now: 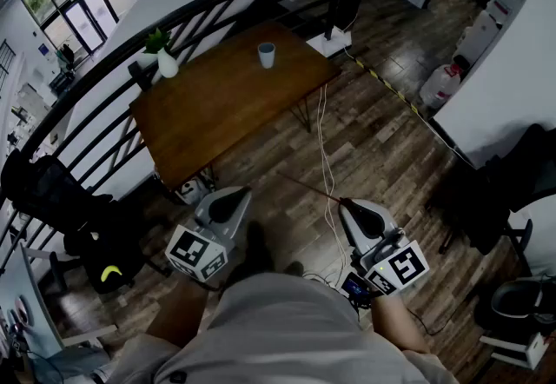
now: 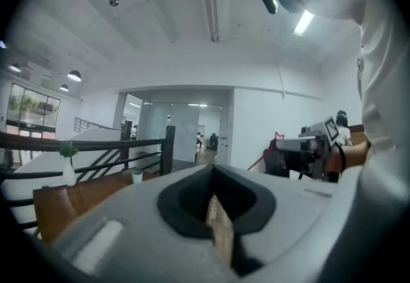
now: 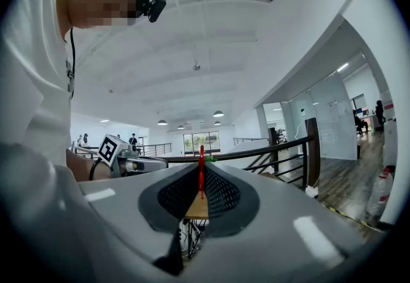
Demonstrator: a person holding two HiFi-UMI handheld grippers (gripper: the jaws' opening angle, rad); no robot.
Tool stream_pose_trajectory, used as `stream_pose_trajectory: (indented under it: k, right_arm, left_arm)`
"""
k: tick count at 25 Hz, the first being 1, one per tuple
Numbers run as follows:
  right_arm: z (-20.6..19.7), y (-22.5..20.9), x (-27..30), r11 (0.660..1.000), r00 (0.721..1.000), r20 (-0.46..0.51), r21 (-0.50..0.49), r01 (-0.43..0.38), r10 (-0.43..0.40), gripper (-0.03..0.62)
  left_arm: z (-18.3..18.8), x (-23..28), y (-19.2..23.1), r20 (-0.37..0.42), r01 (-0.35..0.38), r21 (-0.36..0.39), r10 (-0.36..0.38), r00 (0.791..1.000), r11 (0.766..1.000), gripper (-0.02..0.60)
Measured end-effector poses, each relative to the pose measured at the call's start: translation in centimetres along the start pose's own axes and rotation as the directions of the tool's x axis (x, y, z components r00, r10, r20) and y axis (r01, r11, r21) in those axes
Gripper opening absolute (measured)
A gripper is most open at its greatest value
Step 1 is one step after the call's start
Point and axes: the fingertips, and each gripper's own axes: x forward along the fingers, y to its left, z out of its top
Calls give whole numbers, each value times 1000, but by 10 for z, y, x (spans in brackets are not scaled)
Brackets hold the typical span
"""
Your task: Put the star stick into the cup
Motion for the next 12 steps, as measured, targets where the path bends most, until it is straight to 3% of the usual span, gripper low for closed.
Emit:
stream_pose_trajectory:
  k: [12]
  right_arm:
    - [-8,-3,8,1000,1000,-16,6,14,-14,23]
  left_arm:
    - [-9,3,10,-17,8,-23,-8,1000,1000,3]
